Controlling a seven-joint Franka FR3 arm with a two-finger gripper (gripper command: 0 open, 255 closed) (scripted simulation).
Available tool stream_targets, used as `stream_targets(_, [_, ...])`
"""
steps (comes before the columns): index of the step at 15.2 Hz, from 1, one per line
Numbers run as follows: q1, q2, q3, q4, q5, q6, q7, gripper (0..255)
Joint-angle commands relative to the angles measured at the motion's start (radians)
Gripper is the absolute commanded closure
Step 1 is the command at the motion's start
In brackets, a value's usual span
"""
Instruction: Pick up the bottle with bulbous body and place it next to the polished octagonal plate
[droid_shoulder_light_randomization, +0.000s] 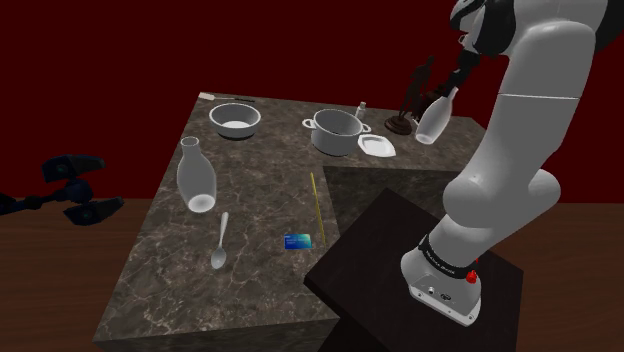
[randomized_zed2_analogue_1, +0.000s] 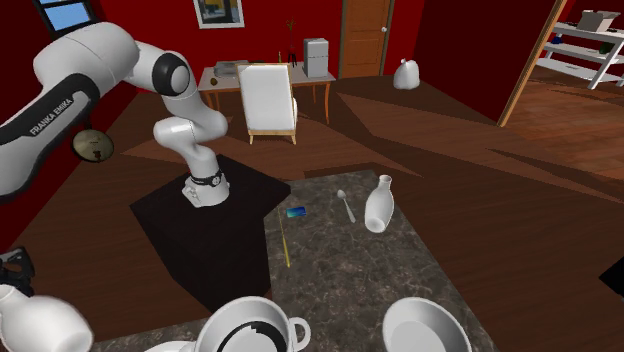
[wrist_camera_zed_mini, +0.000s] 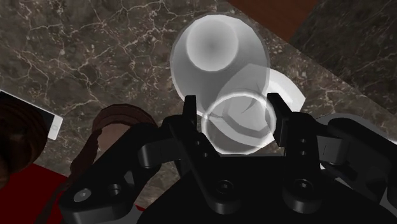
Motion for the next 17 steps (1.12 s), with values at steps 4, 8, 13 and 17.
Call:
stream_targets(4, [0.003,0.011,0.006,-0.056,0.012,0.064,-0.010,255])
stream_targets(8, [0.002,0.026,0.013,-0.091,0.026,0.110,-0.019,255])
stream_targets(13, [-0.003,0.050,0.024,-0.129,0.046,0.166,-0.033,255])
stream_targets(17, [-0.009,0.072,0.035,-0.155,0.065,0.209,-0.046,255])
